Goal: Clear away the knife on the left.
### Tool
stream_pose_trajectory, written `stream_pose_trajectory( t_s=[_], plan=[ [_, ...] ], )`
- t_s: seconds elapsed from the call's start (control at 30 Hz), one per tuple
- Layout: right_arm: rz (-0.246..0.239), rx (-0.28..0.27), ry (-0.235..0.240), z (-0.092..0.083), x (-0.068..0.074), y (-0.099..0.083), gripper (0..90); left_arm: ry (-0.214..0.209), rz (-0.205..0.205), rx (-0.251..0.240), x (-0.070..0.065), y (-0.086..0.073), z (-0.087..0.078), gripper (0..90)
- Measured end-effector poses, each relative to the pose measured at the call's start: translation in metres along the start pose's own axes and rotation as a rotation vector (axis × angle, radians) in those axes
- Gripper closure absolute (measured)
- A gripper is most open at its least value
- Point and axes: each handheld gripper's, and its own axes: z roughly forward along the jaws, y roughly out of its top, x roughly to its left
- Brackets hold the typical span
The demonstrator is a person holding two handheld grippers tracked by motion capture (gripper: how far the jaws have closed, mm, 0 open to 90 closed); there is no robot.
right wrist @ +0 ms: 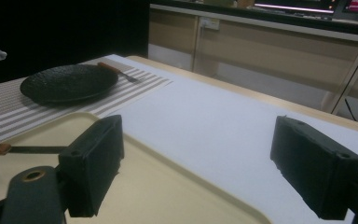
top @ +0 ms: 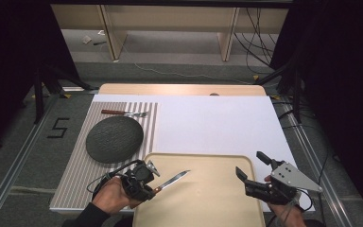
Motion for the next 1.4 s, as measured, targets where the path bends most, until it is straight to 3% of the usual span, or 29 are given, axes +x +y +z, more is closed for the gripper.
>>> stream_pose_trajectory(
  t_s=[0.33, 0.73, 1.0, 1.1, 1.27, 1.37, 1.4],
  plan=[
    [0.001, 0.001, 0.000, 0.000, 0.000, 0.000, 18.1, 0.011, 0.018, 0.028, -0.010, 0.006, 0.019, 76.1],
    [0.000, 0.003, 0.001, 0.000, 0.000, 0.000, 18.1, -0.014, 0.031, 0.082, -0.017, 0.007, 0.037, 76.0],
    [0.000, 0.005, 0.002, 0.000, 0.000, 0.000, 18.1, -0.021, 0.013, 0.064, -0.017, 0.006, 0.036, 73.6],
    [-0.001, 0.002, 0.002, 0.000, 0.000, 0.000, 18.2, -0.020, 0.010, 0.040, -0.018, 0.006, 0.033, 53.1],
    [0.000, 0.004, 0.003, 0.000, 0.000, 0.000, 18.2, 0.032, 0.013, -0.030, -0.021, 0.008, 0.024, 23.1],
    [0.000, 0.003, 0.004, 0.000, 0.000, 0.000, 18.3, 0.040, -0.019, -0.051, -0.022, 0.010, 0.021, 18.4],
    [-0.001, 0.003, 0.006, 0.000, 0.000, 0.000, 18.3, 0.053, -0.011, -0.056, -0.023, 0.010, 0.021, 14.6]
  ],
)
